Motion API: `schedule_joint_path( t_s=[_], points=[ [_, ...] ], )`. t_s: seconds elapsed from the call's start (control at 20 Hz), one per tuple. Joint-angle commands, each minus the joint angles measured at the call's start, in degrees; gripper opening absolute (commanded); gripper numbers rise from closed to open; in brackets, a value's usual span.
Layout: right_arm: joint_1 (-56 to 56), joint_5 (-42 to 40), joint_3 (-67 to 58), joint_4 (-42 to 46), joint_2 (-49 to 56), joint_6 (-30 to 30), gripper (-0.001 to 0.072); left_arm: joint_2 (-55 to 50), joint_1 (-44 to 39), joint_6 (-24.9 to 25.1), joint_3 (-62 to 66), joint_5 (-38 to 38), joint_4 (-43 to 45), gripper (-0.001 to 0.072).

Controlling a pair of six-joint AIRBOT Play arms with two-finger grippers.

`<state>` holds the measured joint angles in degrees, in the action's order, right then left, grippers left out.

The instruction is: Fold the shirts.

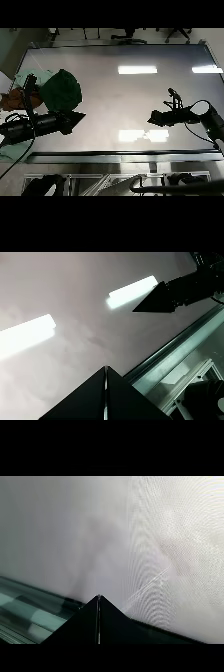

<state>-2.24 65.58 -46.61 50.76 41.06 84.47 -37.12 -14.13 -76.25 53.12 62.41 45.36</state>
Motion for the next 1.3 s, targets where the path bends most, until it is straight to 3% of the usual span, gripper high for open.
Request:
schedule_joint_path(
  t_s=[0.0,0.3,0.45,0.55,0.65,0.7,0.75,0.8,0.95,1.0,1.05,1.1,1.25],
  points=[
    [0.0,0.0,0.0,0.0,0.0,0.0,0.0020,0.0,0.0,0.0,0.0,0.0,0.0,0.0018],
    [0.0,0.0,0.0,0.0,0.0,0.0,0.0020,0.0,0.0,0.0,0.0,0.0,0.0,0.0018],
    [0.0,0.0,0.0,0.0,0.0,0.0,0.0020,0.0,0.0,0.0,0.0,-4.2,0.1,0.0018],
    [0.0,-0.4,0.0,0.0,0.0,0.0,0.0020,-0.7,0.5,0.0,0.0,-9.9,6.1,0.0018],
    [0.0,-1.6,0.0,0.0,0.0,0.0,0.0020,-2.9,4.3,-4.5,0.0,-13.5,16.9,0.0020],
    [0.0,-2.2,0.0,0.0,0.0,0.0,0.0021,-4.9,8.1,-7.0,0.1,-12.7,19.8,0.0058],
    [0.0,-2.6,0.0,0.0,0.1,-0.1,0.0021,-7.2,12.4,-7.0,0.0,-11.3,19.8,0.0405],
    [0.0,-3.6,0.0,0.0,0.3,-0.2,0.0021,-10.1,17.3,-7.1,0.0,-9.0,18.9,0.0708],
    [0.0,-5.7,0.0,0.0,1.5,-0.2,0.0034,-18.9,29.8,-7.4,0.0,-4.3,17.4,0.0703],
    [0.0,-6.3,0.0,0.1,2.0,-0.2,0.0158,-21.7,32.7,-7.4,0.0,-4.3,17.4,0.0703],
    [0.0,-6.8,0.0,0.2,2.5,-0.3,0.0367,-24.6,34.9,-7.4,0.0,-4.5,17.4,0.0703],
    [0.0,-7.2,0.0,0.2,3.0,-0.4,0.0427,-27.7,36.7,-7.3,0.0,-5.2,17.4,0.0703],
    [0.0,-8.7,0.0,0.5,3.9,-0.5,0.0427,-37.1,37.7,-7.3,0.0,-10.8,17.4,0.0703]
  ],
)
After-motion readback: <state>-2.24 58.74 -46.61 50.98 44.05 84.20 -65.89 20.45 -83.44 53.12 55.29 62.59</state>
